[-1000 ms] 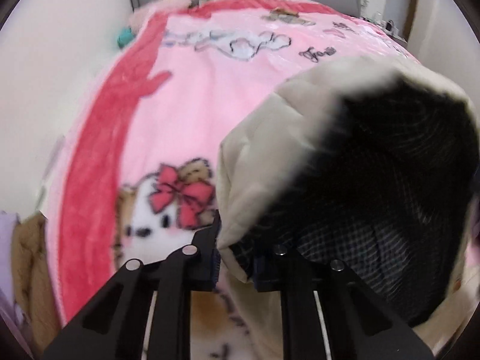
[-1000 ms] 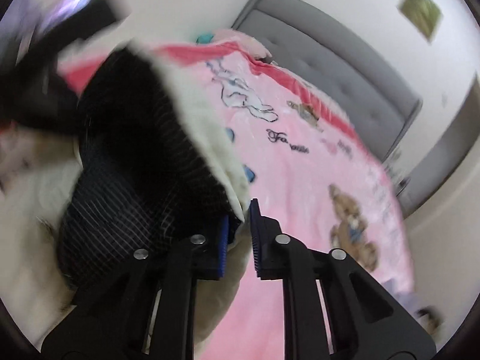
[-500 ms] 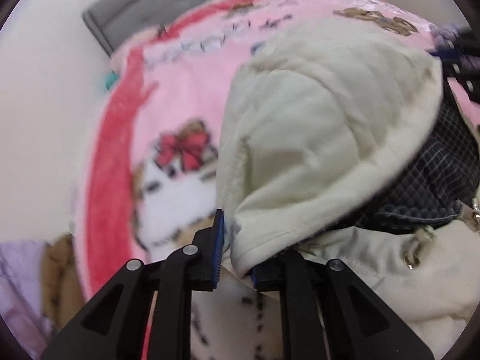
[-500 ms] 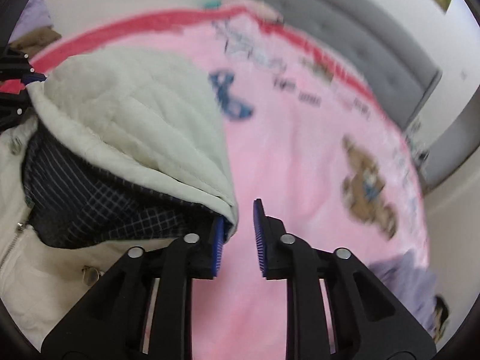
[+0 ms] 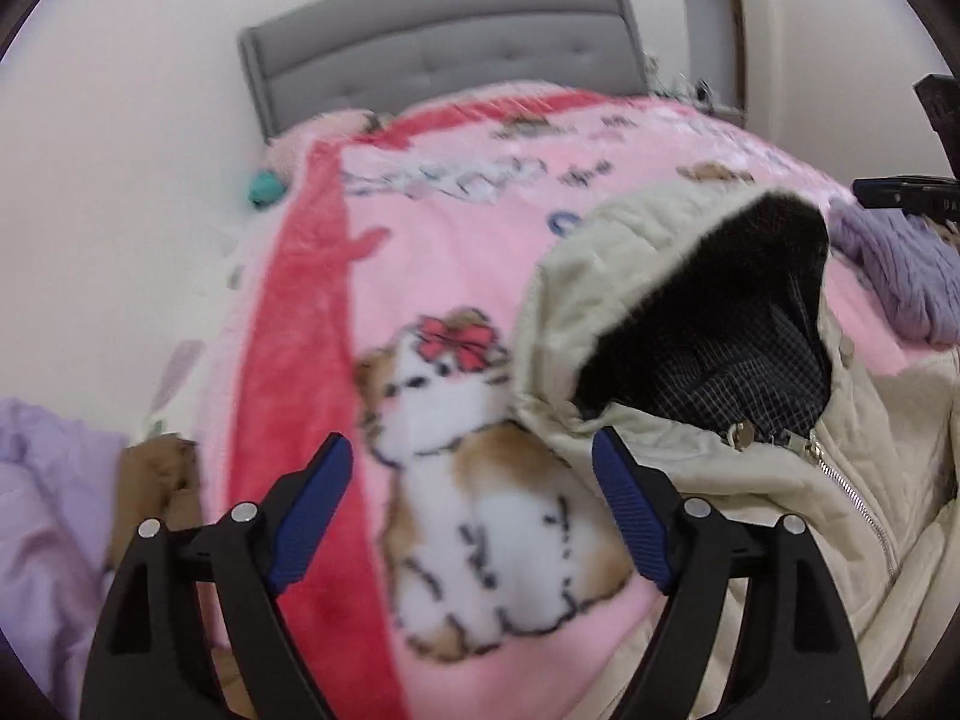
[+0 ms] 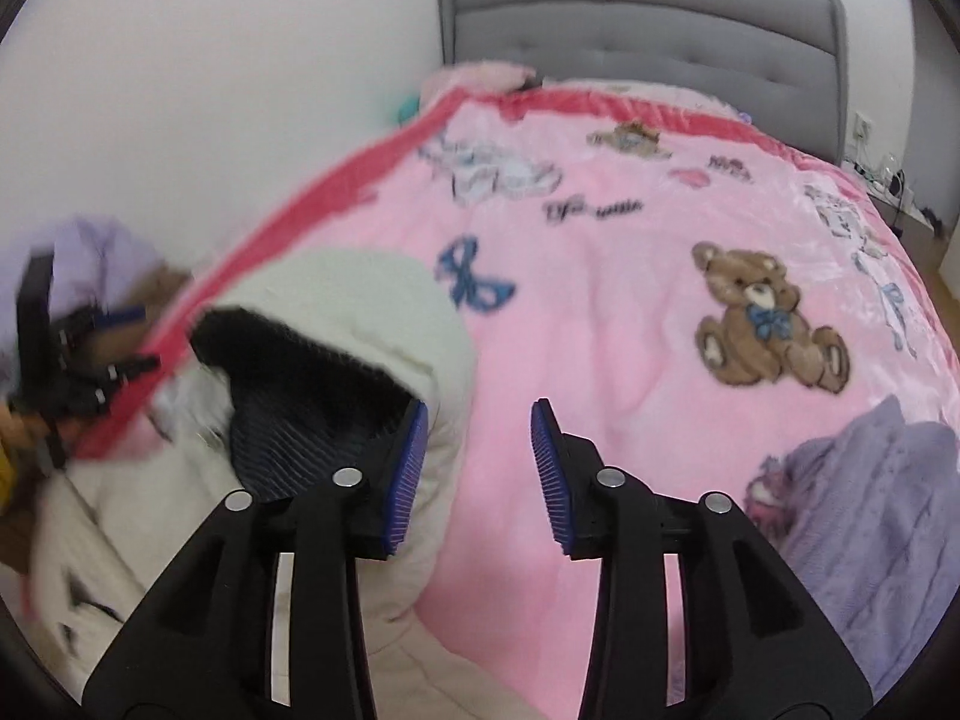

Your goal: Fold large clothes

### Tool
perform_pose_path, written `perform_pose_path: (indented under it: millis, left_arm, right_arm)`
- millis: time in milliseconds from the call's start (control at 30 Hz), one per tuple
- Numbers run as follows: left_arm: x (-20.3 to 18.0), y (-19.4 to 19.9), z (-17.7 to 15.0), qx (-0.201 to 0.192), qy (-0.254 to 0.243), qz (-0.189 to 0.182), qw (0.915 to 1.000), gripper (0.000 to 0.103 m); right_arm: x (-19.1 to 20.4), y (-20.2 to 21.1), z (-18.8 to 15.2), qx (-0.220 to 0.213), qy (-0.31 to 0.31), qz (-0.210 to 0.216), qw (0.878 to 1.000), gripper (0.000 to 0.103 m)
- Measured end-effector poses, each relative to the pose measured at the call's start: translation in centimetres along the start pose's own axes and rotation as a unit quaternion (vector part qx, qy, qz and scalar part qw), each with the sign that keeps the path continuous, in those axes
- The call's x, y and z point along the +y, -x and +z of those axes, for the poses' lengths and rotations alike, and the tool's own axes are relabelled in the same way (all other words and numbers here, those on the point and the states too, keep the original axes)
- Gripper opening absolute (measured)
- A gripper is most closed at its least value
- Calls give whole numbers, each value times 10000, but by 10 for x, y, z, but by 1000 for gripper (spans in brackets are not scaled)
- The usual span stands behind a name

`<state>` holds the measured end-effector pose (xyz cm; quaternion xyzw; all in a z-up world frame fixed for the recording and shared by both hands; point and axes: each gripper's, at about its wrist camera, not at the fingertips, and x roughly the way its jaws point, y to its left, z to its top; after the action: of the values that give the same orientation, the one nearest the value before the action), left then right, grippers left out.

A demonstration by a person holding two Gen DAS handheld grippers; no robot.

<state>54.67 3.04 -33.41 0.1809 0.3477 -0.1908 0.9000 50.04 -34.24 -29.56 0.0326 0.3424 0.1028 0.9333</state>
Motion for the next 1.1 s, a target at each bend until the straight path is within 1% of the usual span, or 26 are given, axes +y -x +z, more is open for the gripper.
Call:
perform_pose_path:
  millis: [33,100,167,200,233,300,333,367,400,433,500,533,567,600,633,700,733,800,833,867,900,933,1000,1033,1067,1100]
  left_arm:
    - [6,4,8,-121,185,-38,9997,84]
    - [10,3,24,-202,467,-25,9987,87]
    - [12,-13,49,-180,773,-86,9968,87]
    - [12,-23,61,-161,943,-204,9952,87]
    - [11,-35,71,-27,1084,-323,9936,87]
    - [6,-66,87,465,1353,-717,9871,87]
    - [1,-81,89,693,1418,-816,9841,86]
    - [-3,-89,88,837,1401,-876,9827,85]
    - [-9,-98,84,1034,1277,-937,9819,81]
    - [-16,-104,79,1193,1113,-889,9826,79]
    - [-31,-116,60,1567,745,-825,9814,78]
    - [-36,-121,49,1713,643,-846,9795,78]
    - [-40,-128,34,1905,541,-886,9762,78]
    - [-39,-129,28,1947,564,-927,9748,78]
    - [-37,-132,19,1959,695,-979,9732,78]
    - [-33,-136,10,1902,1022,-1029,9710,79]
    - [-33,-136,7,1876,1039,-1015,9714,81]
    - [-34,-134,8,1828,918,-962,9741,81]
    - [-34,-127,12,1710,770,-950,9777,81]
    - [-34,-119,15,1554,632,-949,9813,81]
    - [-31,-106,19,1309,484,-996,9852,81]
    - [-30,-95,23,1108,402,-1048,9875,81]
    - [-19,-66,34,496,287,-937,9939,81]
    - [-12,-55,42,182,273,-820,9961,81]
    - [-7,-53,49,108,286,-712,9970,81]
    - [0,-55,55,129,354,-603,9975,81]
  right_arm:
    - [0,3,7,-86,-15,-9,10000,45]
    - [3,-6,26,-130,-43,59,9999,45]
    - [15,-31,48,2,-116,268,9996,43]
    - [23,-47,56,81,-92,307,9995,42]
    - [30,-57,60,177,-40,297,9994,42]
    - [47,-84,62,492,137,347,9981,38]
    - [55,-97,60,699,233,336,9967,33]
    - [63,-108,53,916,373,349,9945,31]
    - [69,-116,46,1089,548,250,9922,31]
    - [74,-124,35,1253,811,12,9888,31]
    - [76,-136,13,1589,1102,-182,9810,31]
    - [74,-145,-3,1824,1227,-308,9751,31]
    - [72,-149,-11,1927,1266,-351,9724,31]
    - [69,-153,-21,2011,1292,-402,9702,31]
    - [67,-156,-29,2037,1288,-429,9696,31]
    - [64,-161,-39,1971,1257,-466,9712,31]
    - [63,-164,-42,1976,1250,-502,9710,31]
    - [64,-165,-44,2007,1249,-537,9702,31]
    - [64,-158,-39,1910,1237,-442,9728,32]
    - [63,-148,-34,1771,1179,-243,9768,39]
    - [61,-133,-28,1508,1070,141,9827,42]
    - [60,-121,-22,1303,1025,371,9855,44]
    - [53,-100,-5,910,932,441,9905,46]
    - [45,-96,6,806,754,465,9928,51]
    - [37,-96,16,776,571,455,9943,56]
    - [32,-100,23,814,460,445,9946,58]
